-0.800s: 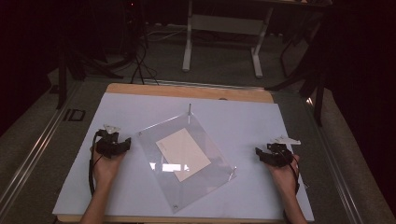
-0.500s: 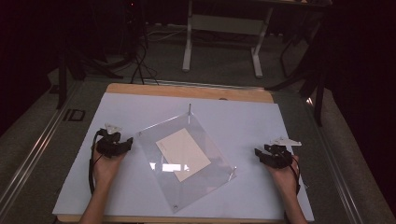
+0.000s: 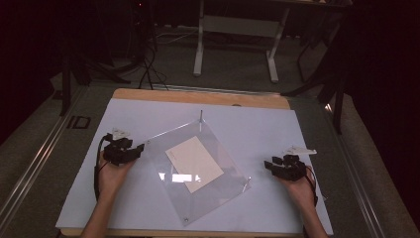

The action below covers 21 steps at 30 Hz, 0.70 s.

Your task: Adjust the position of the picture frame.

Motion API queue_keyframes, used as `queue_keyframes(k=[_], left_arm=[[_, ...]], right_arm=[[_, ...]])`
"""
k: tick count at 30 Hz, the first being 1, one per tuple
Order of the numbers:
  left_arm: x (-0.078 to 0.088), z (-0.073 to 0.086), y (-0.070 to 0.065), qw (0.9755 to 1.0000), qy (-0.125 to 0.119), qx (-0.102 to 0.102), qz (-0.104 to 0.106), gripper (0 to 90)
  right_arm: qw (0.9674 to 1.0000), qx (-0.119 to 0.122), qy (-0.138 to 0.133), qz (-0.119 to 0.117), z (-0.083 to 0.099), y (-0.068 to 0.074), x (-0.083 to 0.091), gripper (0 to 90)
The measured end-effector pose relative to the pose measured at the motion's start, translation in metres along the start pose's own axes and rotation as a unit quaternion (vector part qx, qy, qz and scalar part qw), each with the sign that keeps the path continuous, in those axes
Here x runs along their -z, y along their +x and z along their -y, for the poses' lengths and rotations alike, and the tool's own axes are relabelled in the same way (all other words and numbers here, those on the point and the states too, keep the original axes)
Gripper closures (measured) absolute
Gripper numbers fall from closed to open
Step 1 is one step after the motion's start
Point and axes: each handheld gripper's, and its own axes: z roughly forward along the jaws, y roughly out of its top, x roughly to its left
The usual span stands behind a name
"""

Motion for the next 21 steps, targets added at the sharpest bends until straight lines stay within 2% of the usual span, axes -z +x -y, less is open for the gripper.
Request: queue_keyframes(k=[2, 7, 10, 16, 18, 21], left_arm=[[0.000, -0.004, 0.000, 1.0000, 0.004, -0.005, 0.007, 50.4], [0.000, -0.013, -0.001, 0.9998, 0.003, -0.017, 0.009, 51.4], [-0.005, -0.018, -0.004, 0.9996, 0.004, -0.024, 0.013, 51.3], [-0.016, -0.028, -0.012, 0.9991, 0.007, -0.030, 0.030, 50.9], [-0.018, -0.031, -0.014, 0.9991, 0.006, -0.027, 0.032, 50.4], [-0.020, -0.032, -0.015, 0.9991, 0.001, -0.021, 0.036, 50.1]], right_arm=[[0.9999, 0.006, 0.004, -0.009, 0.002, 0.002, 0.001, 54.8], [0.9995, 0.008, 0.003, -0.030, 0.005, 0.005, 0.005, 55.5], [0.9988, 0.029, 0.007, -0.039, 0.007, 0.011, 0.008, 57.7], [0.9966, 0.052, 0.007, -0.064, 0.010, 0.023, 0.011, 61.5], [0.9949, 0.059, 0.007, -0.082, 0.011, 0.028, 0.011, 66.4], [0.9925, 0.075, 0.009, -0.096, 0.012, 0.035, 0.013, 75.3]])
